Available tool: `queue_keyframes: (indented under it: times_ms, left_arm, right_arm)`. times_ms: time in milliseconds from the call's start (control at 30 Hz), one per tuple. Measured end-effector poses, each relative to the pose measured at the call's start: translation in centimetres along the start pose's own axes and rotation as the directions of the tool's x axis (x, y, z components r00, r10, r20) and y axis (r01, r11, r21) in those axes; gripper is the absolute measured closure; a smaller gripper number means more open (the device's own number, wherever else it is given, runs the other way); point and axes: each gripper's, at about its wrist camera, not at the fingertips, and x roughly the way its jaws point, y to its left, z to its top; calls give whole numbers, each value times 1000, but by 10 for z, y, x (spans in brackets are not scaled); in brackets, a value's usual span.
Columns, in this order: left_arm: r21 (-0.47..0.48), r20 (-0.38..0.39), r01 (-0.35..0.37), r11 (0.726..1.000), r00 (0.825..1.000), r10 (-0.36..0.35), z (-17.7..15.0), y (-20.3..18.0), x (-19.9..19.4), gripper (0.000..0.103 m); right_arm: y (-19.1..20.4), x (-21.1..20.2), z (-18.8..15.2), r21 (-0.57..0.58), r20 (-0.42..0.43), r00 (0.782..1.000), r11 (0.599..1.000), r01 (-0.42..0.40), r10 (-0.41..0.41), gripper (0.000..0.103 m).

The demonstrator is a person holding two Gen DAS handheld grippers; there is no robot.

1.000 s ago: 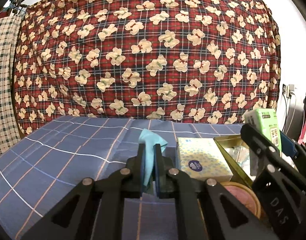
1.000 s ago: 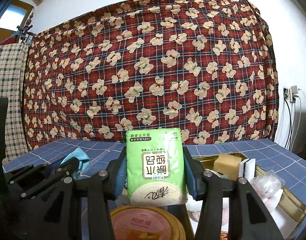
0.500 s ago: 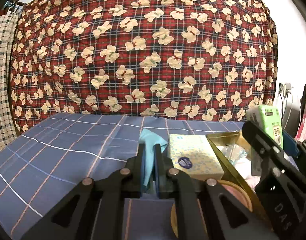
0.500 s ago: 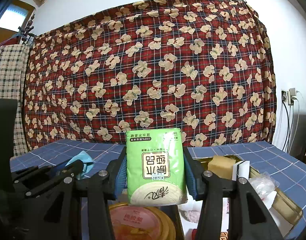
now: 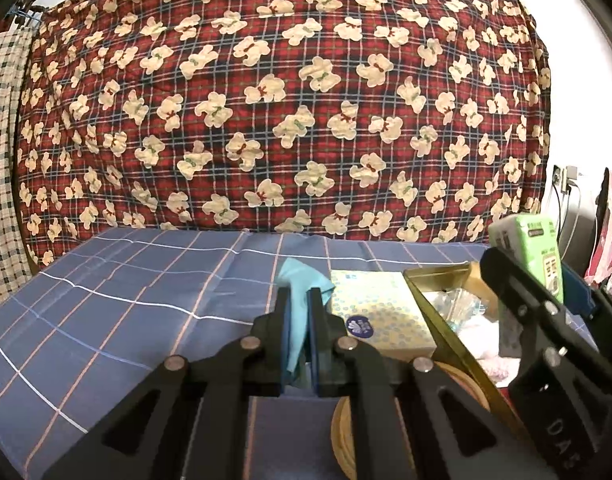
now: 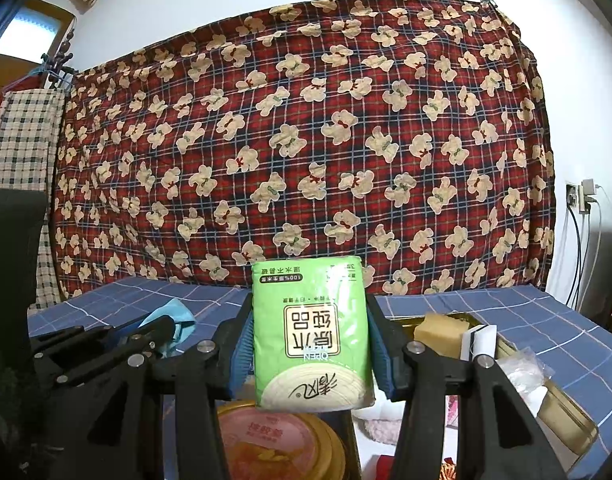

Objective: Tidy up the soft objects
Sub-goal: 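Lift and carry the teal cloth and green tissue pack in both tools toward the gold tray, then lower the teal cloth and tissue pack into the gold tray and open both tools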

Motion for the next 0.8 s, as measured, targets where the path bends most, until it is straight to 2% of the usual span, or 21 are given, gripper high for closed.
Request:
queue_keyframes:
  times_ms: [233, 400, 633, 800]
  left_arm:
    - [12, 3, 29, 1000, 1000, -29, 17, -8, -11, 98]
    - [23, -56, 84, 996, 995, -82, 29, -25, -8, 98]
    - [41, -151, 184, 982, 973, -176, 41, -62, 1, 98]
    - [64, -194, 232, 971, 957, -216, 42, -90, 7, 98]
  right_arm:
    - [-7, -7, 14, -6, 17, 1000, 1000, -11, 11, 50]
    - [-31, -12, 34, 31, -2, 1000, 999, -28, 28, 50]
    - [-83, -13, 54, 73, -100, 994, 996, -41, 48, 50]
    - [-114, -11, 54, 71, -180, 983, 997, -12, 25, 50]
